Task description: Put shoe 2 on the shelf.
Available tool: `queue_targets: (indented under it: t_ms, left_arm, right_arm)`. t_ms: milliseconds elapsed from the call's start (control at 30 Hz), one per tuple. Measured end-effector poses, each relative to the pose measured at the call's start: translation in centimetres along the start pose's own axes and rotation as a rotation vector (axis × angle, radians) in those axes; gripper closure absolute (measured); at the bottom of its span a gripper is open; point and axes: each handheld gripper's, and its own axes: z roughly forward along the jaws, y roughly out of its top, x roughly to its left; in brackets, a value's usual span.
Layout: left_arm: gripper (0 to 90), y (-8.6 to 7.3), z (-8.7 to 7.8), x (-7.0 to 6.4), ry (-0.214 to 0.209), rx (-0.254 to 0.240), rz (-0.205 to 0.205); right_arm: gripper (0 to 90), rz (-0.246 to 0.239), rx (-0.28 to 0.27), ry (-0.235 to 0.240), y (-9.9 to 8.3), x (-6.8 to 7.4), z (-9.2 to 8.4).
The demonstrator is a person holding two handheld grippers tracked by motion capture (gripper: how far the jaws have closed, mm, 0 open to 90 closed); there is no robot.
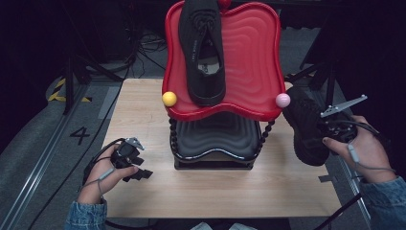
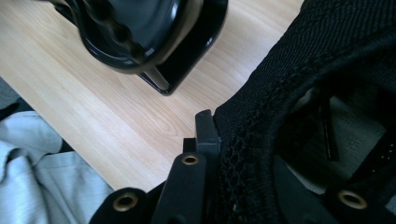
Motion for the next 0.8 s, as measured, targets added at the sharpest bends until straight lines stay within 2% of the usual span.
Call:
queue_targets:
  t_ms: [167,200,533,800]
  left_arm:
    - [35.5,-0.1,-0.1,-0.1,-0.006,0.008,-0.014]
    - [35.5,-0.1,0.0,0.0,-0.001,0.003,-0.005]
    - [35.3,-0.2,0.0,0.0,-0.009,0.003,-0.01]
    - [35.1,-0.2,-0.1,0.1,-0.005,-0.003,-0.006]
  right_arm:
    - [88.4,-0.017,-0.005,0.003,1.2,0.8,-1.8]
    - [88.4,-0.02,-0.005,0.004,1.4,1.0,-2.2]
    - [88.4,-0.052,-0.034,-0.014,3.7,2.7,-6.0]
    - [88.4,-0.064,-0.056,-0.023,5.4,3.7,-8.5]
